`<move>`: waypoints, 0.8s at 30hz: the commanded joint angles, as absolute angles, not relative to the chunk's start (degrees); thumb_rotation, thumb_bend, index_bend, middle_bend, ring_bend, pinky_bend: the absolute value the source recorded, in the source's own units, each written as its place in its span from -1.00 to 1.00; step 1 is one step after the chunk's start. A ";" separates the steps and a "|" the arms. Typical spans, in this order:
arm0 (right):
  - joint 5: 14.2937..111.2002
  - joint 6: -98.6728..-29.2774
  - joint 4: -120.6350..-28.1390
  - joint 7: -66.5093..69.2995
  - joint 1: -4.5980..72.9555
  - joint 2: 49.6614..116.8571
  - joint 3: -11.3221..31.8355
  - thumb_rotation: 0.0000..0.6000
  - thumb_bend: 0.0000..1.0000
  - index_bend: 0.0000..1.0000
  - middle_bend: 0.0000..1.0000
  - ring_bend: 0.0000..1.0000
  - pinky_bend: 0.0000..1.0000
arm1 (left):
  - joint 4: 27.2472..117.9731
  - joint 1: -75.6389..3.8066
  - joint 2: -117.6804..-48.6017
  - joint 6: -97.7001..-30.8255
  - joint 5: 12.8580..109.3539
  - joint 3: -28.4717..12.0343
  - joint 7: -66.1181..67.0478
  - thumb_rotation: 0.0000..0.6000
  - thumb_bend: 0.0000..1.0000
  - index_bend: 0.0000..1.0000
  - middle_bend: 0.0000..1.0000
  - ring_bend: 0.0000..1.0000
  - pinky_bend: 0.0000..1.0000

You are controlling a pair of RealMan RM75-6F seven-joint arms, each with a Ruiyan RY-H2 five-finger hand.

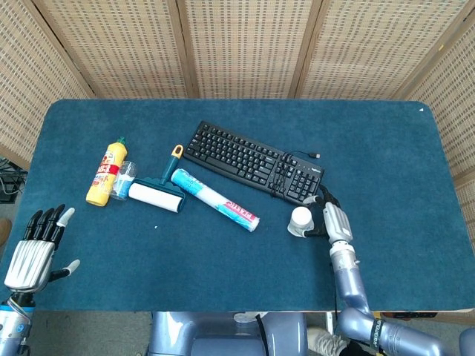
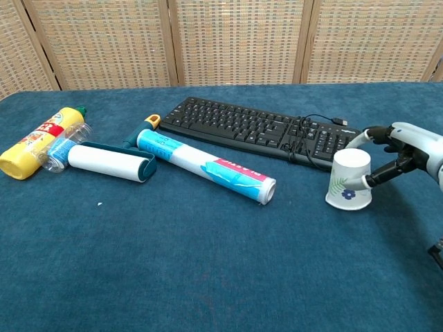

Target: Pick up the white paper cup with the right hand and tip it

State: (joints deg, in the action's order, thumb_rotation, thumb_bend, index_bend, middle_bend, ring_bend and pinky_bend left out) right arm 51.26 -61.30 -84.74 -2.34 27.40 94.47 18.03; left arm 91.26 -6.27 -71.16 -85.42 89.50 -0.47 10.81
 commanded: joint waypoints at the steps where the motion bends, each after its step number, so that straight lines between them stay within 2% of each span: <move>1: 52.93 -62.45 -86.27 -3.38 26.74 92.83 17.15 1.00 -0.50 -0.50 -1.00 -1.00 -1.00 | 91.22 -6.23 -71.14 -85.50 89.37 -0.56 10.70 1.00 -0.65 -1.00 -1.00 -1.00 -1.00; 9: 57.60 -65.31 -89.62 -4.50 24.10 87.54 14.23 1.00 -0.51 -0.69 -1.00 -1.00 -1.00 | 90.99 -6.17 -71.04 -85.59 88.91 -0.85 10.35 1.00 -0.65 -1.00 -1.00 -1.00 -1.00; 19: 71.30 -72.65 -92.08 -2.70 18.66 79.21 7.97 1.00 -0.54 -0.70 -1.00 -1.00 -1.00 | 90.52 -5.98 -71.23 -86.19 88.25 -1.48 10.28 1.00 -0.65 -1.00 -1.00 -1.00 -1.00; 24: 78.62 -78.77 -90.33 -6.45 15.54 76.99 4.12 1.00 -0.54 -0.73 -1.00 -1.00 -1.00 | 90.14 -5.95 -71.40 -86.38 87.87 -1.82 10.35 1.00 -0.65 -1.00 -1.00 -1.00 -1.00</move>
